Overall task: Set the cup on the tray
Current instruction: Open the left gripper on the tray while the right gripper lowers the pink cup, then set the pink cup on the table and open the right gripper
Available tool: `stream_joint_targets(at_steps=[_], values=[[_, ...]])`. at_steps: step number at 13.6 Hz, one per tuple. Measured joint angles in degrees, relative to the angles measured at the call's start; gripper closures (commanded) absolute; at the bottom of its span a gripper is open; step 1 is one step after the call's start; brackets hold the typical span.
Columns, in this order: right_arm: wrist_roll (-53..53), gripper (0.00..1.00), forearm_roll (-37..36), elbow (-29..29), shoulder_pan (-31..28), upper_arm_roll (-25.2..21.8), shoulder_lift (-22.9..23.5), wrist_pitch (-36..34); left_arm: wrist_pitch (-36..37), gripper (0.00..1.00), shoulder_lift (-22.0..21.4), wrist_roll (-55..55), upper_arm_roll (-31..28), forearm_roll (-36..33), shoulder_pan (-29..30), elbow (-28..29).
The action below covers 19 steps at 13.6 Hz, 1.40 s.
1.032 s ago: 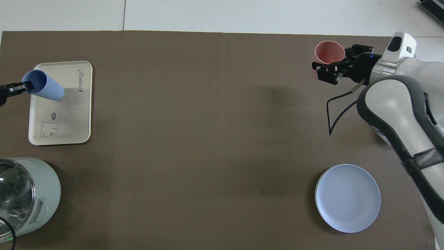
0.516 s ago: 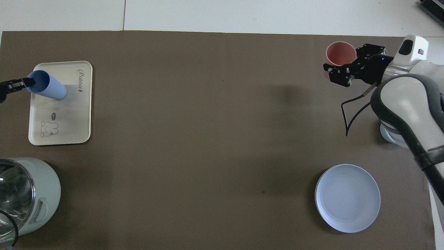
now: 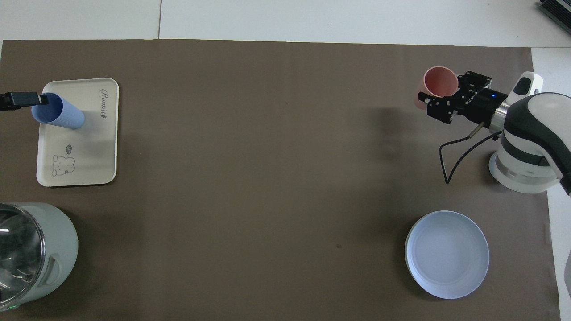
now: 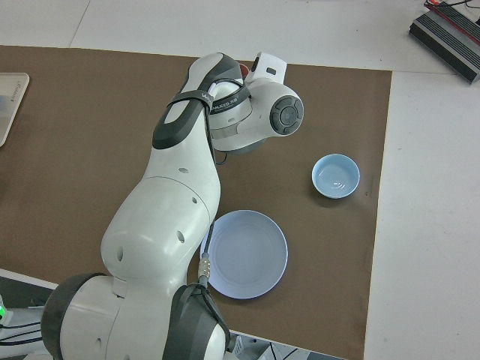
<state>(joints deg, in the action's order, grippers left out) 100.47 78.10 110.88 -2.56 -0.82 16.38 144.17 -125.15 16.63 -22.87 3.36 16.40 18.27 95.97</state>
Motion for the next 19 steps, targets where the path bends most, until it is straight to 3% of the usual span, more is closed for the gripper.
stream_joint_targets(at_steps=[2, 4, 7, 11, 12, 13, 19], values=[[9.07, 1.0, 6.56, 0.41, -2.08, 0.01, 2.52, -4.07, 12.76, 0.0, -1.42, 4.2, 0.44, -8.87, -1.93, -6.33], [15.95, 1.0, 8.91, 0.46, -4.89, 0.0, 4.97, -8.53, 20.85, 0.0, -2.01, 8.56, 0.47, -14.15, -7.17, -10.29], [18.42, 1.0, 9.09, 0.5, -6.67, 0.04, 6.12, -10.43, 28.51, 0.0, -3.17, 12.11, 0.58, -19.85, -14.58, -12.3], [23.81, 1.0, 12.07, 1.3, -6.53, 0.39, 6.62, -10.43, 36.58, 0.0, -9.02, 12.6, 0.53, -20.8, -16.36, -12.55], [25.78, 0.79, 14.24, 1.68, -6.45, 0.44, 6.99, -10.43, 37.2, 0.0, -10.07, 12.6, 0.49, -20.8, -16.36, -12.51], [27.49, 0.01, 16.02, 1.98, -6.27, 0.44, 7.43, -10.43, 37.27, 0.0, -10.76, 12.91, 0.54, -20.8, -16.36, -12.43], [28.39, 0.0, 17.43, 2.17, -5.56, 0.49, 7.23, -9.36, 37.15, 0.0, -11.07, 22.48, 2.53, -18.62, -16.44, -12.27]])
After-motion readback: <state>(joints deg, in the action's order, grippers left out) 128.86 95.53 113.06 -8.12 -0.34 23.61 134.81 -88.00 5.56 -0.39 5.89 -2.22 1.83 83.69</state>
